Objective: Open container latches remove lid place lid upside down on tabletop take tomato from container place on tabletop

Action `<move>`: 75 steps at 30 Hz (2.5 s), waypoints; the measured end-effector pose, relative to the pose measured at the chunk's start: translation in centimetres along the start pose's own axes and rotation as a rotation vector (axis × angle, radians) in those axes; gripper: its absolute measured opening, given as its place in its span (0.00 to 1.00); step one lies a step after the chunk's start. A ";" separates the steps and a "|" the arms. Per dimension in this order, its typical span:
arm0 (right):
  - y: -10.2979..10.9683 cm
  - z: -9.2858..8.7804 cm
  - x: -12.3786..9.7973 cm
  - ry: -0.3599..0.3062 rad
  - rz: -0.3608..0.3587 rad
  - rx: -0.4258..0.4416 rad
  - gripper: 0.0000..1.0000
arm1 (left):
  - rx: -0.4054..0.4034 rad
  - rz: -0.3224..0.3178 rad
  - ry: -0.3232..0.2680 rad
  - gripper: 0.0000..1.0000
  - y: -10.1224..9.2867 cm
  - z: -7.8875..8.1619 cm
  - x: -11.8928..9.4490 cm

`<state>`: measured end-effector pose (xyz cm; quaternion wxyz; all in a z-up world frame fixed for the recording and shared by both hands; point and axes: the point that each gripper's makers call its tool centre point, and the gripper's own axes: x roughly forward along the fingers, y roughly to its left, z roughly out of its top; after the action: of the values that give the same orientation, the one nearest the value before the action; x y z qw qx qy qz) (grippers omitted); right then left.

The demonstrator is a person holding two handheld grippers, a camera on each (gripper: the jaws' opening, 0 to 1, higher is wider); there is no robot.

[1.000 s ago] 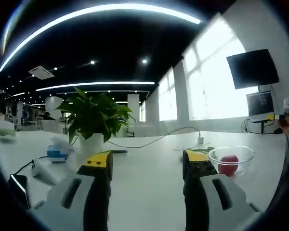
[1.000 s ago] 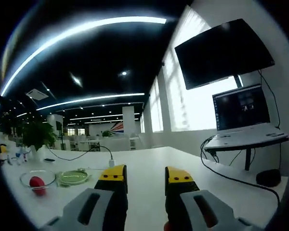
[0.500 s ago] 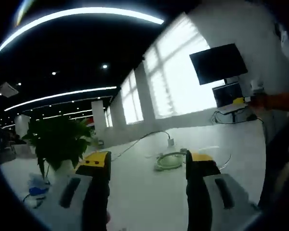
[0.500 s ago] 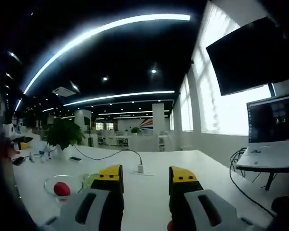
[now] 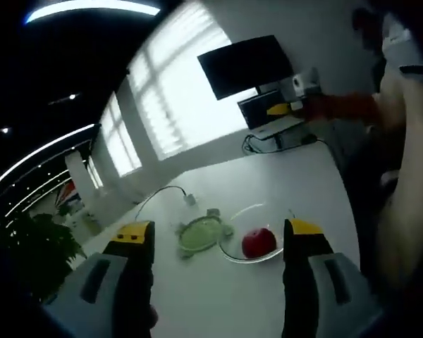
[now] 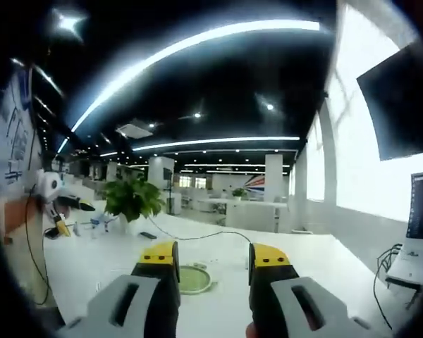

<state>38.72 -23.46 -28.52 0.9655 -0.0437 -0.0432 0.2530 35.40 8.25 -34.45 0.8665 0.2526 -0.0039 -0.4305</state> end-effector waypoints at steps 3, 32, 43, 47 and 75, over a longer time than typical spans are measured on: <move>1.7 -0.6 1.1 0.044 0.056 -0.059 0.34 | 0.050 -0.061 0.064 0.65 -0.7 0.0 1.1; 17.2 -9.0 8.8 0.440 0.708 -0.426 0.41 | 0.111 -0.547 0.529 0.63 -7.5 -5.1 11.4; 19.3 -14.4 9.5 0.644 0.878 -0.469 0.42 | 0.123 -0.614 0.669 0.62 -7.5 -7.7 12.7; 19.1 -16.7 9.6 0.717 0.908 -0.462 0.43 | 0.102 -0.643 0.698 0.61 -8.4 -8.2 12.8; 21.0 -23.2 10.2 0.818 0.992 -0.431 0.40 | -0.083 -0.665 0.801 0.45 -10.1 -12.8 13.2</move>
<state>39.82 -1.68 -53.12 0.6434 -0.3420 0.3012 0.6151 39.05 -1.10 -52.87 0.6258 0.3506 0.4253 -0.5518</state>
